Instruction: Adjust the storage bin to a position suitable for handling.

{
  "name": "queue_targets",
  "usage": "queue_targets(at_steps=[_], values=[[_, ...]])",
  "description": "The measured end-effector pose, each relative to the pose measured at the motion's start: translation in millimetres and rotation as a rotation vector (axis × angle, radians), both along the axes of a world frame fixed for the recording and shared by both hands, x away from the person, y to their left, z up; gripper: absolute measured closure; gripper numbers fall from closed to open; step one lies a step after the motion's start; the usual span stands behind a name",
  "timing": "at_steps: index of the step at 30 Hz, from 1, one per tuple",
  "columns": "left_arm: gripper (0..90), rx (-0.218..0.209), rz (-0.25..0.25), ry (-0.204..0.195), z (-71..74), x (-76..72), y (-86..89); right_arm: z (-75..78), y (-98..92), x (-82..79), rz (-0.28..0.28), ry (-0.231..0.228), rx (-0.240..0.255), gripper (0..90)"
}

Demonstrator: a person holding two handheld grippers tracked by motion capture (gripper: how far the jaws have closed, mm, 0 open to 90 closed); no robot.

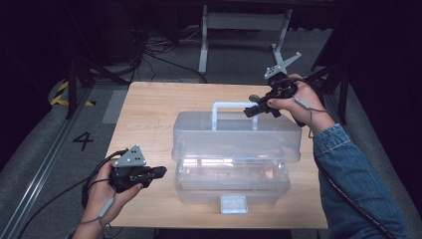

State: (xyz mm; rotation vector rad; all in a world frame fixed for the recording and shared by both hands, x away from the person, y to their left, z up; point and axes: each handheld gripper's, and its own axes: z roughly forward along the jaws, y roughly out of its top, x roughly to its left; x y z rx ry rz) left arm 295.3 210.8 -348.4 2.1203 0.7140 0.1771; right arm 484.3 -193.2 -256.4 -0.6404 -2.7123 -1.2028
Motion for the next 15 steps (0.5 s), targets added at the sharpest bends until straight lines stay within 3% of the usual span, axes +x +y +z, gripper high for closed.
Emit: queue_targets(at_steps=[1, 2, 6, 10, 13, 15], values=[[90.0, -0.049, -0.008, -0.003, 0.7, -0.4, -2.4, -0.1, -0.2, 0.2, 0.0, 0.001, 0.001, 73.1], [90.0, -0.06, -0.012, -0.01, 1.3, -0.2, -3.4, -0.2, -0.3, 0.3, 0.0, 0.003, 0.002, 73.1], [90.0, -0.17, -0.022, -0.019, -0.7, 0.1, -10.9, -0.3, -0.4, 0.3, 0.001, 0.003, 0.003, 73.2], [90.0, -0.213, -0.015, -0.018, -4.1, 1.8, -14.1, -0.5, -0.7, 0.8, 0.001, 0.005, 0.004, 73.2], [90.0, -0.205, 0.002, -0.038, -6.7, 1.6, -18.0, -0.9, -1.0, 1.3, 0.003, 0.009, 0.009, 73.2], [90.0, -0.238, 0.017, -0.05, -7.3, 1.4, -19.9, -0.8, -0.9, 1.2, 0.003, 0.009, 0.009, 73.2]])
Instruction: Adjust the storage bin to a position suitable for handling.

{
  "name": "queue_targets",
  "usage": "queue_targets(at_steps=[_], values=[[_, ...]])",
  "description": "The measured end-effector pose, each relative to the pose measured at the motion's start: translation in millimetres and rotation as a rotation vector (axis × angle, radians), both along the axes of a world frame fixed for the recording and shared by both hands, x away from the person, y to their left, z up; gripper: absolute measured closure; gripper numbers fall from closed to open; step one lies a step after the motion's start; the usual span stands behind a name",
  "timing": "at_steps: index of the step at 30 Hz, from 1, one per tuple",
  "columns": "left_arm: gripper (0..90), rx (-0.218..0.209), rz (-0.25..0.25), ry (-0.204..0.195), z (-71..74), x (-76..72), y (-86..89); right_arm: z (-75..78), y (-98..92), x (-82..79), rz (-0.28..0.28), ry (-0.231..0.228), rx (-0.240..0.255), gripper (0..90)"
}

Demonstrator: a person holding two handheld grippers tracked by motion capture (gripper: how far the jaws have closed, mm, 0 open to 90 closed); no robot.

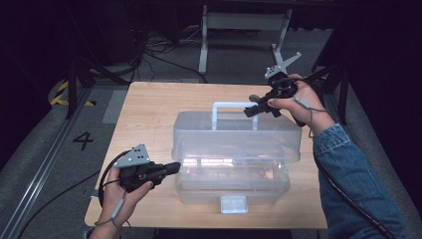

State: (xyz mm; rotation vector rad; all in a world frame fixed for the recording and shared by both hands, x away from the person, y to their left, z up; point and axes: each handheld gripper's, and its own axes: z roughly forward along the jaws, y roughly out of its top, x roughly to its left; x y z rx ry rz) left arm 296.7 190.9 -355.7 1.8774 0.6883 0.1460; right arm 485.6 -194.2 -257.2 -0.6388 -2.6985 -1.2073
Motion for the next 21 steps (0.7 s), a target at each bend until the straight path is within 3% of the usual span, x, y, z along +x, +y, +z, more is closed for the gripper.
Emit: queue_targets(at_steps=[5, 8, 17, 21], values=[[90.0, -0.018, 0.057, -0.035, -0.4, 0.9, -1.8, 0.0, 0.0, 0.2, 0.0, -0.001, 0.001, 73.2], [90.0, -0.038, 0.084, -0.036, -1.0, 2.1, -1.5, 0.1, 0.1, 0.5, 0.002, 0.001, 0.001, 73.2], [90.0, -0.036, 0.085, -0.034, -1.2, 3.7, -3.5, 0.0, 0.3, -0.5, -0.006, 0.006, 0.002, 72.8], [90.0, -0.03, 0.079, -0.035, -0.8, 4.2, -3.7, 7.4, -3.5, -5.8, -0.035, -0.036, 0.04, 62.9]])
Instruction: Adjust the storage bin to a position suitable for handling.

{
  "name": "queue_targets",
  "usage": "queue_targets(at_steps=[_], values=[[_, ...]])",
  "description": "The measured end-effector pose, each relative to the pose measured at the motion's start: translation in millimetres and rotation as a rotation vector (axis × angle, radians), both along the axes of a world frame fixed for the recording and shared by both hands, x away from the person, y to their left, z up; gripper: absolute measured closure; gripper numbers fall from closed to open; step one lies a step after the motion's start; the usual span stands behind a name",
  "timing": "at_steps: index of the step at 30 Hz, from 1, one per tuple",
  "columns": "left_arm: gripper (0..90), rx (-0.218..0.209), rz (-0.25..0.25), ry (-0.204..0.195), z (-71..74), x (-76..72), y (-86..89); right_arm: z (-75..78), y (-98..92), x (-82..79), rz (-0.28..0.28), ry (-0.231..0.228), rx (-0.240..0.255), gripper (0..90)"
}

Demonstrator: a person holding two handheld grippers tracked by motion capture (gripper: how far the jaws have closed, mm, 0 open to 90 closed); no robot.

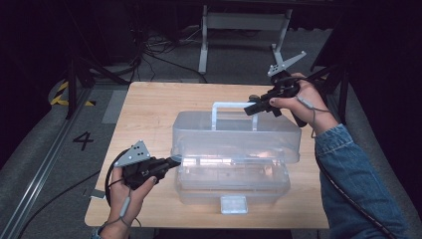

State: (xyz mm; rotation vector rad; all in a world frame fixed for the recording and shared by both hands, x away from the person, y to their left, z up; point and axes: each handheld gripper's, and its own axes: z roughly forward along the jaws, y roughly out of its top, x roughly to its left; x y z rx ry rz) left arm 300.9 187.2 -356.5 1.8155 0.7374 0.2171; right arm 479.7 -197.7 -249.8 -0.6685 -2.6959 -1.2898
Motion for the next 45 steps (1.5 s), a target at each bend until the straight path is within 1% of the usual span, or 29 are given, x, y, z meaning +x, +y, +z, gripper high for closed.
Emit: queue_targets(at_steps=[3, 4, 6, 8, 9, 10, 11, 12, 13, 14, 17, 18, 20, 22, 25, 26, 28, 29, 32, 35, 36, 37, 38, 39, 40, 41, 42, 44, 45], values=[[90.0, -0.009, 0.002, 0.002, 0.3, 0.7, 0.2, 8.7, -7.4, -7.8, -0.017, -0.035, 0.032, 57.3], [90.0, -0.009, 0.002, 0.002, 0.3, 0.7, 0.2, 8.7, -7.4, -7.8, -0.017, -0.035, 0.032, 57.3], [90.0, -0.008, -0.001, 0.003, 0.8, 1.1, 0.3, 13.9, -14.1, -14.5, -0.034, -0.063, 0.059, 52.4], [90.0, -0.009, 0.0, 0.001, 1.1, 1.4, 0.1, 18.6, -21.1, -22.4, -0.052, -0.101, 0.075, 50.6], [90.0, -0.009, -0.002, 0.002, 1.3, 1.6, -0.1, 21.1, -24.6, -27.6, -0.065, -0.129, 0.08, 50.2], [90.0, -0.009, -0.001, 0.002, 1.6, 2.0, 0.0, 25.9, -31.5, -41.5, -0.102, -0.205, 0.079, 49.2], [90.0, -0.009, -0.001, 0.002, 1.6, 2.0, 0.0, 27.8, -35.2, -48.9, -0.108, -0.232, 0.078, 49.2], [90.0, -0.009, -0.005, 0.004, 1.7, 2.3, 0.0, 27.8, -35.2, -48.9, -0.108, -0.232, 0.078, 49.2], [90.0, -0.005, -0.004, 0.004, 2.2, 2.4, 0.0, 30.4, -43.4, -63.2, -0.124, -0.267, 0.1, 48.4], [90.0, -0.008, -0.003, 0.004, 2.3, 2.6, -0.2, 30.4, -43.4, -63.2, -0.124, -0.267, 0.1, 48.4], [90.0, -0.006, -0.006, 0.003, 3.1, 3.2, -0.4, 32.6, -58.4, -84.2, -0.15, -0.307, 0.122, 47.4], [90.0, -0.007, -0.007, 0.005, 3.3, 3.2, -0.6, 32.3, -62.8, -90.1, -0.162, -0.315, 0.123, 46.3], [90.0, -0.005, -0.008, 0.002, 3.7, 3.4, -0.5, 29.5, -71.2, -101.6, -0.193, -0.349, 0.112, 45.8], [90.0, -0.007, -0.009, 0.001, 3.7, 3.9, -0.5, 26.1, -78.5, -110.7, -0.212, -0.367, 0.109, 45.9], [90.0, -0.008, -0.007, 0.0, 4.2, 4.0, -0.8, 19.4, -90.5, -125.3, -0.242, -0.378, 0.133, 45.5], [90.0, -0.007, -0.009, -0.001, 4.2, 4.2, -0.5, 17.0, -94.3, -129.6, -0.251, -0.385, 0.134, 45.1], [90.0, -0.007, -0.008, 0.0, 4.2, 4.1, -0.4, 10.2, -102.3, -138.9, -0.269, -0.383, 0.136, 44.4], [90.0, -0.007, -0.008, 0.0, 4.2, 4.2, -0.4, 6.4, -105.6, -143.0, -0.279, -0.375, 0.133, 44.3], [90.0, -0.008, -0.008, 0.0, 4.3, 4.3, -0.4, -6.0, -115.5, -152.2, -0.309, -0.386, 0.126, 43.5], [90.0, -0.011, -0.007, 0.002, 4.4, 4.2, -0.6, -22.7, -125.7, -161.2, -0.342, -0.376, 0.133, 43.4], [90.0, -0.01, -0.006, 0.002, 4.4, 4.2, -0.7, -27.9, -128.3, -163.5, -0.35, -0.377, 0.124, 42.9], [90.0, -0.01, -0.005, 0.005, 4.6, 4.0, -0.7, -37.0, -131.5, -167.3, -0.358, -0.379, 0.107, 42.8], [90.0, -0.011, -0.005, 0.004, 4.7, 4.1, -0.8, -37.0, -131.5, -167.3, -0.358, -0.379, 0.107, 42.8], [90.0, -0.012, -0.004, 0.003, 4.7, 4.2, -0.7, -42.2, -132.9, -169.3, -0.363, -0.382, 0.101, 42.8], [90.0, -0.012, -0.004, 0.003, 4.7, 4.2, -0.7, -52.5, -134.8, -173.0, -0.366, -0.376, 0.093, 42.7], [90.0, -0.011, -0.003, 0.004, 4.8, 4.1, -0.8, -58.1, -134.9, -174.1, -0.366, -0.369, 0.089, 42.7], [90.0, -0.007, -0.004, 0.004, 5.2, 4.2, -0.6, -58.1, -134.9, -174.1, -0.366, -0.369, 0.089, 42.7], [90.0, -0.012, -0.003, 0.005, 5.2, 4.3, -0.9, -69.6, -134.1, -175.3, -0.367, -0.351, 0.062, 42.7], [90.0, -0.011, -0.002, 0.004, 5.3, 4.3, -0.9, -75.0, -133.5, -175.6, -0.37, -0.352, 0.053, 43.1]])
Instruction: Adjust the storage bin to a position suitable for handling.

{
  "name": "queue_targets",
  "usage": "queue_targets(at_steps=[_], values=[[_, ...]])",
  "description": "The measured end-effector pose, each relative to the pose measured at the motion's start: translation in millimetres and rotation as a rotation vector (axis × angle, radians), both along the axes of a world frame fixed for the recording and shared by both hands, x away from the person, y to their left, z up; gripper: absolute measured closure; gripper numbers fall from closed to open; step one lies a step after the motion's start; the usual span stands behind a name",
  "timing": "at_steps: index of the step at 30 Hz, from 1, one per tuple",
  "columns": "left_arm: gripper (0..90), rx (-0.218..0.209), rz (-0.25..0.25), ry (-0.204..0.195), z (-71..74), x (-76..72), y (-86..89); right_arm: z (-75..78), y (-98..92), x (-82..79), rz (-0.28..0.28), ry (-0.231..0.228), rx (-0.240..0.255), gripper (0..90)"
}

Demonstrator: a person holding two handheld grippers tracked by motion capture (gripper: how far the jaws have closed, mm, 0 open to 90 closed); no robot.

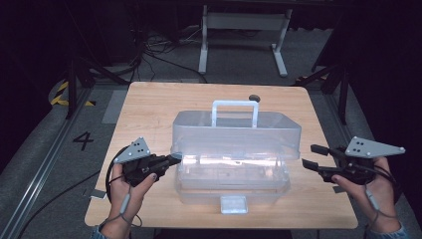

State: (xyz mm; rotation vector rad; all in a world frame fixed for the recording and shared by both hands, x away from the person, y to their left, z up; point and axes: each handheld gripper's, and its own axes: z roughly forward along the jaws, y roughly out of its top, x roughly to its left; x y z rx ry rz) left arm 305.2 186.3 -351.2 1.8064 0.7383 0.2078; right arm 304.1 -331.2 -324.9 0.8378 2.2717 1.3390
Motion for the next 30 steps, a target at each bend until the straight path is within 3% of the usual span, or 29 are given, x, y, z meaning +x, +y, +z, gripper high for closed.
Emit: queue_targets(at_steps=[5, 11, 22, 30], values=[[90.0, 0.0, 0.0, 0.001, 0.2, -0.2, -0.1, -18.2, 5.8, 1.5, 0.004, -0.024, 0.015, 43.7], [90.0, -0.001, 0.0, -0.003, 0.4, 0.4, 0.1, -25.6, 17.2, 5.0, -0.017, -0.082, 0.038, 44.5], [90.0, -0.005, -0.002, -0.011, 1.9, 2.3, -0.2, -23.2, 28.8, 12.8, -0.037, -0.164, 0.078, 47.7], [90.0, 0.008, -0.01, -0.012, 2.5, 1.4, -1.3, -19.9, 34.0, 14.9, -0.039, -0.17, 0.091, 48.0]])
